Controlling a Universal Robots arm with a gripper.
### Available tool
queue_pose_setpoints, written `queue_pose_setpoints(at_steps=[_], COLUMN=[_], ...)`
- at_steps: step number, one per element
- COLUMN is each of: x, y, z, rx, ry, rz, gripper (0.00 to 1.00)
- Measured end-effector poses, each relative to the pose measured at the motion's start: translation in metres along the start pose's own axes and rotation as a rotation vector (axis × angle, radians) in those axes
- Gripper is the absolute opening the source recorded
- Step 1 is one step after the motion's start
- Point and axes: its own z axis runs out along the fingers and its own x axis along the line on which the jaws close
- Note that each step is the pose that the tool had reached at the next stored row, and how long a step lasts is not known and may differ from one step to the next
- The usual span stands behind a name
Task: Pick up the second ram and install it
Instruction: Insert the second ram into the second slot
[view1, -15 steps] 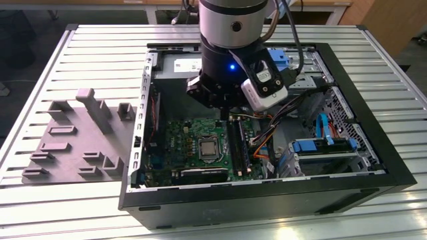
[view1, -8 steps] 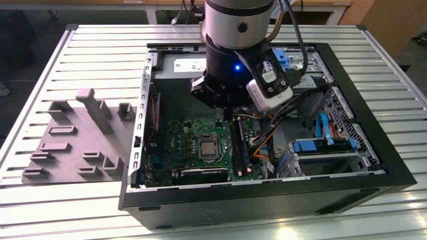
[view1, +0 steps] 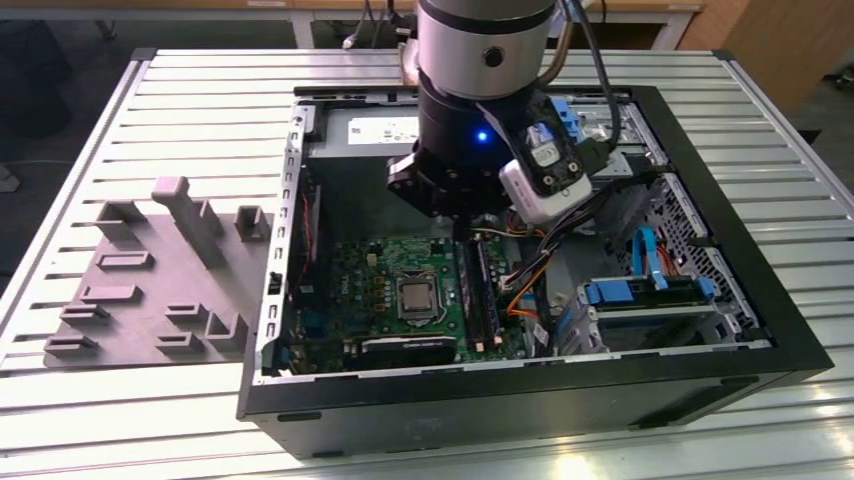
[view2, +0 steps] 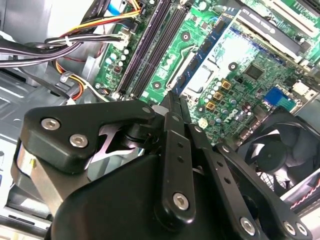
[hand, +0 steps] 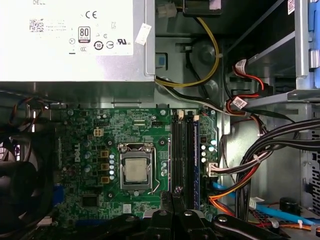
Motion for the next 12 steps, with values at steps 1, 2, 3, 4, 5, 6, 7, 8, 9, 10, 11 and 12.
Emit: queue_pose_setpoints(at_steps=[1,2,3,4,5,6,7,8,9,10,11,12], x=[-0.0006,-0.0011,-0.0015,-0.0021,-0.0031,-0.0039,-0.0048,-0.0056,-0.0063,-0.0064,-0.0065,-0.0065], y=[0.0,0.0,0.0,0.0,0.0,0.0,0.0001,0.0001,0.0001,0.0001,0.0001,0.0001], z=[0.0003,0.0006,0.0009,0.0015,0.0019,0.0023,0.0028,0.003,0.0032,0.0034,0.0036,0.0038], rx=[-0.0001,0.0,0.0,-0.0002,0.0,0.0,0.0,0.0,0.0001,0.0,0.0,0.0], ry=[0.0,0.0,0.0,0.0,0.0002,0.0003,0.0004,0.0005,0.0006,0.0006,0.0006,0.0006], rz=[0.0,0.0,0.0,0.0,0.0,0.0,0.0,0.0,0.0,0.0,0.0,0.0], gripper=[0.11,0.11,0.11,0.11,0.11,0.11,0.11,0.11,0.11,0.11,0.11,0.11])
